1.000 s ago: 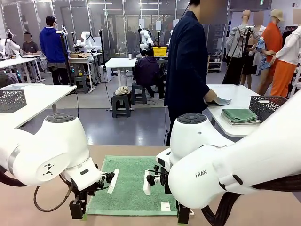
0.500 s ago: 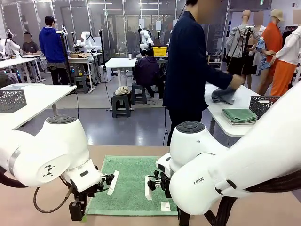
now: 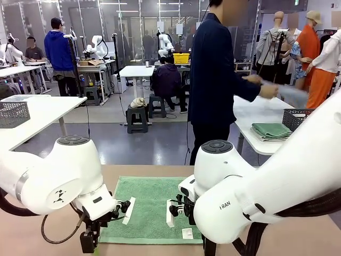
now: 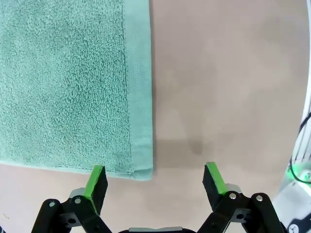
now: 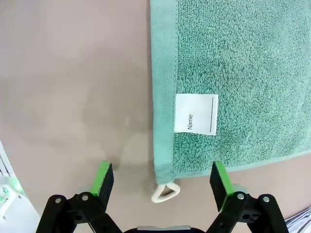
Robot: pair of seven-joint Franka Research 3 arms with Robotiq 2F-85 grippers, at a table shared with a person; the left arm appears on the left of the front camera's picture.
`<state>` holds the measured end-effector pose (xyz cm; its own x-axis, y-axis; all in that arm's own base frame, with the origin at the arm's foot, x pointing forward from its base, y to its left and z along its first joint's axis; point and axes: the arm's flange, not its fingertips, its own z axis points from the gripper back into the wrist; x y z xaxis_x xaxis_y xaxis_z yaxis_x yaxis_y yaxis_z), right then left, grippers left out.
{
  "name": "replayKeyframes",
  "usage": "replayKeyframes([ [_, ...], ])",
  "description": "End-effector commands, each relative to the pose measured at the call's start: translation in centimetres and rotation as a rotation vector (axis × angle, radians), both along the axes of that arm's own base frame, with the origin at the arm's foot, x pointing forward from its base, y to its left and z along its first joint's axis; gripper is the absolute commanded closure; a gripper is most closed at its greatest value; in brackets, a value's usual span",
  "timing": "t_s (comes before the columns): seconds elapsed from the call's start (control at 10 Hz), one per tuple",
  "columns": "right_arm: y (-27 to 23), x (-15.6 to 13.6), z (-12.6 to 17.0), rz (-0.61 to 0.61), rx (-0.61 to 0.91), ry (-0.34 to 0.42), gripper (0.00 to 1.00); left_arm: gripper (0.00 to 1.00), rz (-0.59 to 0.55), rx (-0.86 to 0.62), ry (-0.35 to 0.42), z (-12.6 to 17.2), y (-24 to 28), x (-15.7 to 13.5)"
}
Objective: Fold the towels and place them in the basket.
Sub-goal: When a person lays out a Towel with hook on the table, fold it in half twice.
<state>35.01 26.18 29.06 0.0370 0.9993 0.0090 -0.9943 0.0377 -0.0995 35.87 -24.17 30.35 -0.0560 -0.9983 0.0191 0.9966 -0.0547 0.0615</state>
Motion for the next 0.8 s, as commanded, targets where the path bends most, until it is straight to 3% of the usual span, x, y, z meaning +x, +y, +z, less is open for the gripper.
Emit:
replayKeyframes([
  [0.0, -0.04, 0.35, -0.16, 0.025, 0.011, -0.011, 0.00, 0.00, -0.015, -0.004, -0.033, -0.79, -0.27, 1.17],
  [0.4, -0.05, 0.53, -0.47, 0.025, 0.008, -0.005, 0.00, 0.00, -0.015, -0.016, -0.030, -1.44, -0.43, 1.69],
  [0.5, -0.06, 0.52, -0.51, 0.026, 0.009, -0.008, 0.20, 0.19, -0.018, -0.006, -0.038, -1.46, -0.50, 1.68],
  [0.6, -0.09, 0.55, -0.53, 0.024, 0.011, 0.000, 0.20, 0.19, -0.015, 0.003, -0.045, -1.41, -0.54, 1.67],
  [0.7, -0.03, 0.54, -0.52, 0.021, 0.006, 0.002, 0.40, 0.39, -0.014, 0.010, -0.049, -1.37, -0.56, 1.65],
])
